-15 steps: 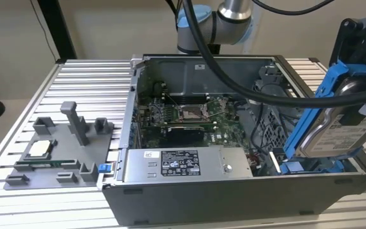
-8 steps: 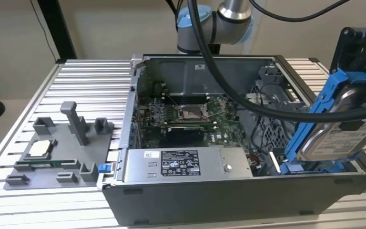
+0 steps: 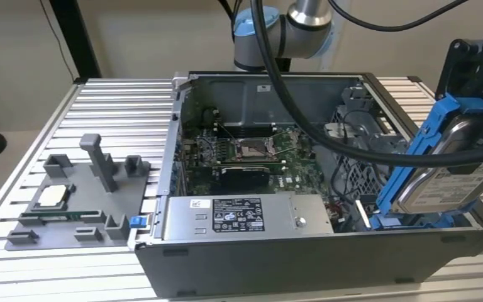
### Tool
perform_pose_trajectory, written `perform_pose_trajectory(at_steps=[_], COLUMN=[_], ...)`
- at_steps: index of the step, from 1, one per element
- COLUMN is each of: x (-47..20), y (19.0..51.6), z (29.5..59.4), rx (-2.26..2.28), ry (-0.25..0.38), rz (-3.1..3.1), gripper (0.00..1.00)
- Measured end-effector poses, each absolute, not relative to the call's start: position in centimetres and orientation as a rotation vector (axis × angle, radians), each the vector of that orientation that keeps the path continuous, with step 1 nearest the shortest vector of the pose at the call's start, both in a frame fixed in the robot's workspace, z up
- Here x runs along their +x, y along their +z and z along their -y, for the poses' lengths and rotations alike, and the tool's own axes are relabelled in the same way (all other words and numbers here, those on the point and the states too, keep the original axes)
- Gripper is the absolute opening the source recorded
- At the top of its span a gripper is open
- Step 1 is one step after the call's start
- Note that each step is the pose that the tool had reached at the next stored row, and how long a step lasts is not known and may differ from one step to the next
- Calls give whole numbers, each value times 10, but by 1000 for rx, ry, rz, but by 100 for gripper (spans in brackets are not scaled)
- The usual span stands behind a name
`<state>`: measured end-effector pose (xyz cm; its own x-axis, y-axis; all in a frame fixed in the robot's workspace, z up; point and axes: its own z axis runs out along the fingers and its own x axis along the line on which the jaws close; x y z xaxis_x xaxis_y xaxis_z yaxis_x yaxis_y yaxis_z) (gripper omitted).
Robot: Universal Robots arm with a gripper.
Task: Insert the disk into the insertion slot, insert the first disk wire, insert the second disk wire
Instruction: 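Insert the disk into the insertion slot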
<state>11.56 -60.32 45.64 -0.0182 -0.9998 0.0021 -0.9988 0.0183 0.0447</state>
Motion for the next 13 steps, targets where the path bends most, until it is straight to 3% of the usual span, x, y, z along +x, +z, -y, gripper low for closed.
perform_pose_trajectory(at_steps=[13], x=[116], y=[454], z=[603], rx=[2178], ry=[-47], rz=[2218], gripper=[0])
